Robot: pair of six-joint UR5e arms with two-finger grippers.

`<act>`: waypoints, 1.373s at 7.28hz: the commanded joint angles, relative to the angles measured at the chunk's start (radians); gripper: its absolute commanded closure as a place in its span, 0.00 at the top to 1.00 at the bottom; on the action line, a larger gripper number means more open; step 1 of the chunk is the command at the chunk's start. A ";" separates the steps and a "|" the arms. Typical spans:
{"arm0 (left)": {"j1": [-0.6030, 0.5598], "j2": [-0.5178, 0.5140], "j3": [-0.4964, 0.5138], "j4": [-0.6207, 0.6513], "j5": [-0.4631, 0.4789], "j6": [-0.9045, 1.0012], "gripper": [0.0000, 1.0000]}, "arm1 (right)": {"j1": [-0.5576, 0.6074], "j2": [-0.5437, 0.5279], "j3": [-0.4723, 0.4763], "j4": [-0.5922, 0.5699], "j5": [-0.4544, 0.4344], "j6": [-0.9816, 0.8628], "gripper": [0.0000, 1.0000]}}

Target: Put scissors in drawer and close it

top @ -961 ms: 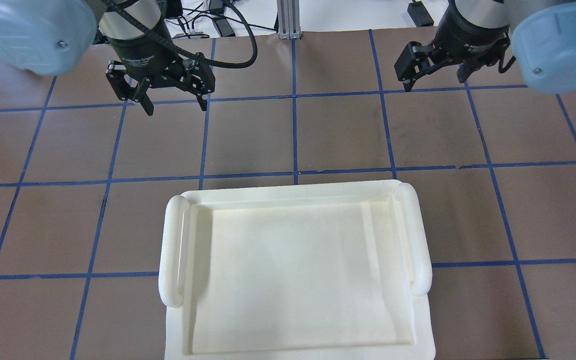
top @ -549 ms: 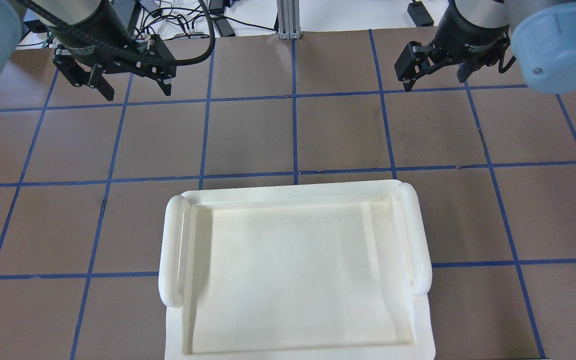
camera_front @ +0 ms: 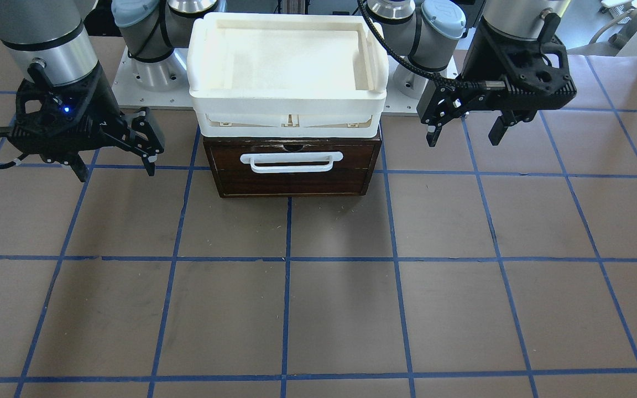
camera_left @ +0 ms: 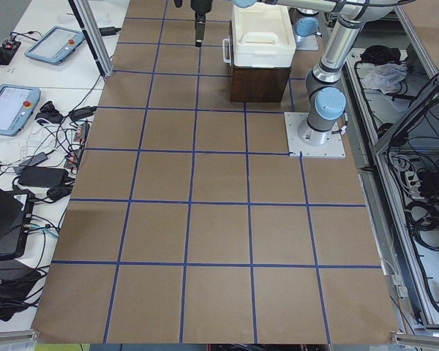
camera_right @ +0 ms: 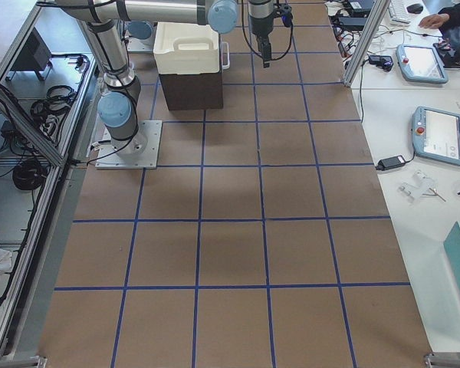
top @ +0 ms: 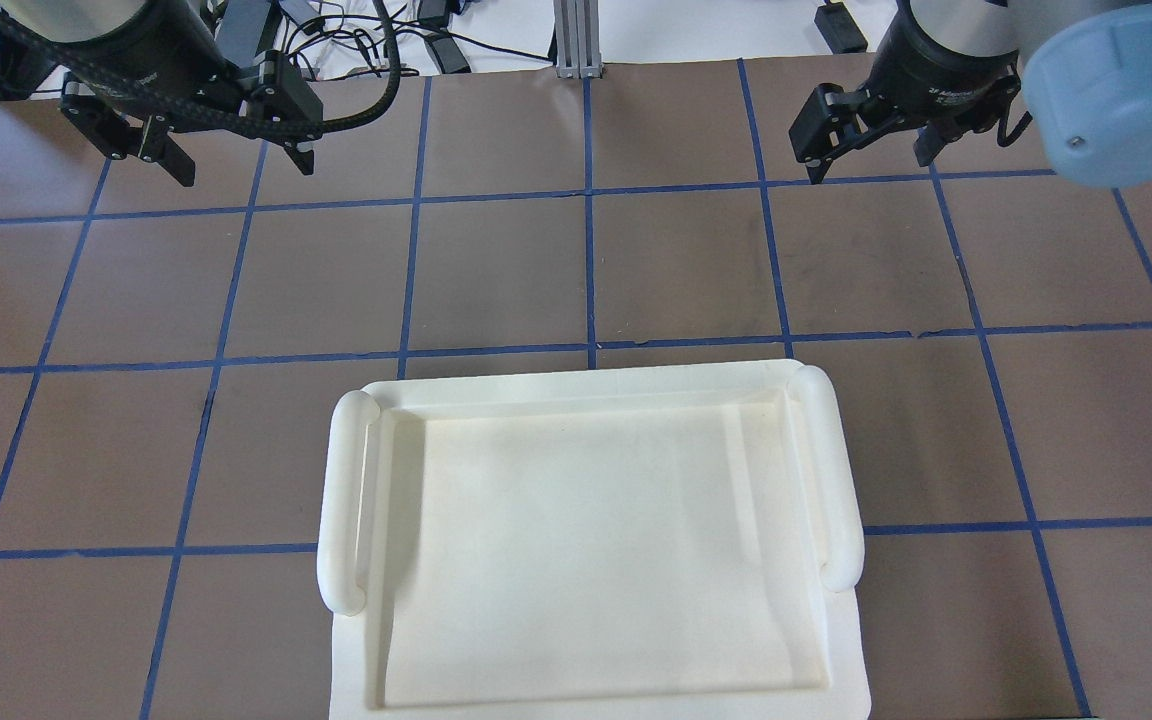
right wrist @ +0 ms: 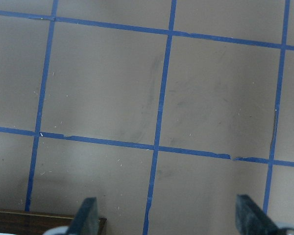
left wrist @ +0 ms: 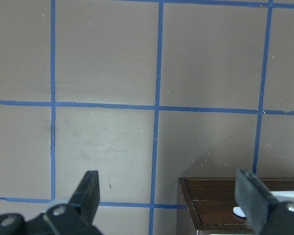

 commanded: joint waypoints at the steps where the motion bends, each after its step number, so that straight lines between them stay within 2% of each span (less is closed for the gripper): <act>1: -0.002 0.020 -0.012 -0.035 0.000 0.002 1.00 | 0.000 0.000 0.000 0.001 0.001 -0.001 1.00; 10: -0.004 -0.003 -0.014 -0.046 -0.004 0.008 1.00 | 0.000 0.000 0.000 -0.002 0.001 -0.005 1.00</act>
